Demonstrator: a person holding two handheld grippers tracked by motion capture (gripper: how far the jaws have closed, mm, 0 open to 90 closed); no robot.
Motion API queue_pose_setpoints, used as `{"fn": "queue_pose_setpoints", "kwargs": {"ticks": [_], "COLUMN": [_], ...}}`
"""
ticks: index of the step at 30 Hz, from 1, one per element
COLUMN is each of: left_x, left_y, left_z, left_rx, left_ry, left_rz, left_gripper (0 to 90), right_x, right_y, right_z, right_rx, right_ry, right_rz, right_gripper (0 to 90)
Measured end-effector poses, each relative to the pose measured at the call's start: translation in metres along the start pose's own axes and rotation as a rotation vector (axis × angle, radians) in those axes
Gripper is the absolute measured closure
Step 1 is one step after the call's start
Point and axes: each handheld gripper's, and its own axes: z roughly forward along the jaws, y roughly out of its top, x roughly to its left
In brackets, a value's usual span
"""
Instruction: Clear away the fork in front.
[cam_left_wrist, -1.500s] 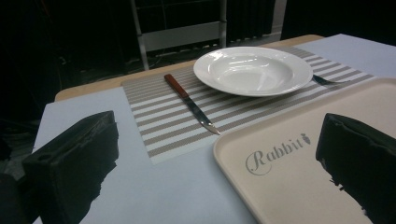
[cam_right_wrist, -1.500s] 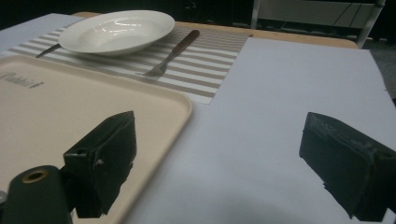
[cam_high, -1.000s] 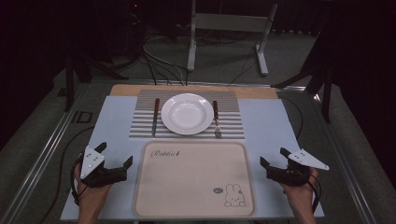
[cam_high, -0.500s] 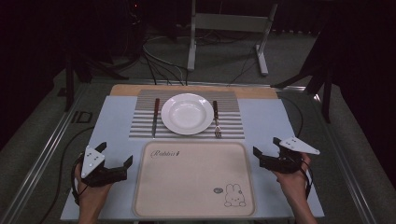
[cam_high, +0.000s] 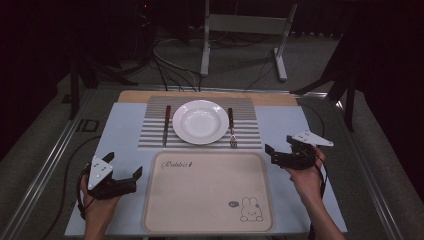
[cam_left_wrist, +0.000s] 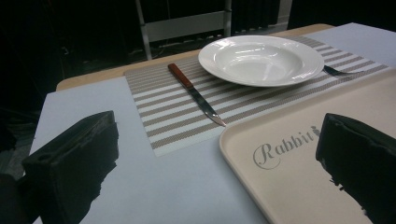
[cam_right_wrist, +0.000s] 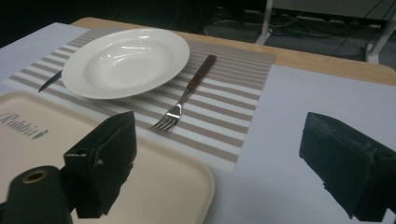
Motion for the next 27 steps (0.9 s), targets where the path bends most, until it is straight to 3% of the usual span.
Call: {"fn": "queue_pose_setpoints", "kwargs": {"ticks": [9,27], "left_x": [0.001,0.002], "left_y": [0.000,0.000], "left_z": [0.000,0.000], "left_rx": [0.000,-0.001], "left_ry": [0.006,0.013], "left_rz": [-0.003,0.002], "left_gripper": [0.0,0.0], "right_x": [0.001,0.008], "right_y": [0.011,0.049], "right_z": [0.011,0.050], "right_rx": [0.018,0.062], "right_ry": [-0.007,-0.014], "right_rz": [-0.009,-0.003], "right_gripper": [11.1,11.1]}}
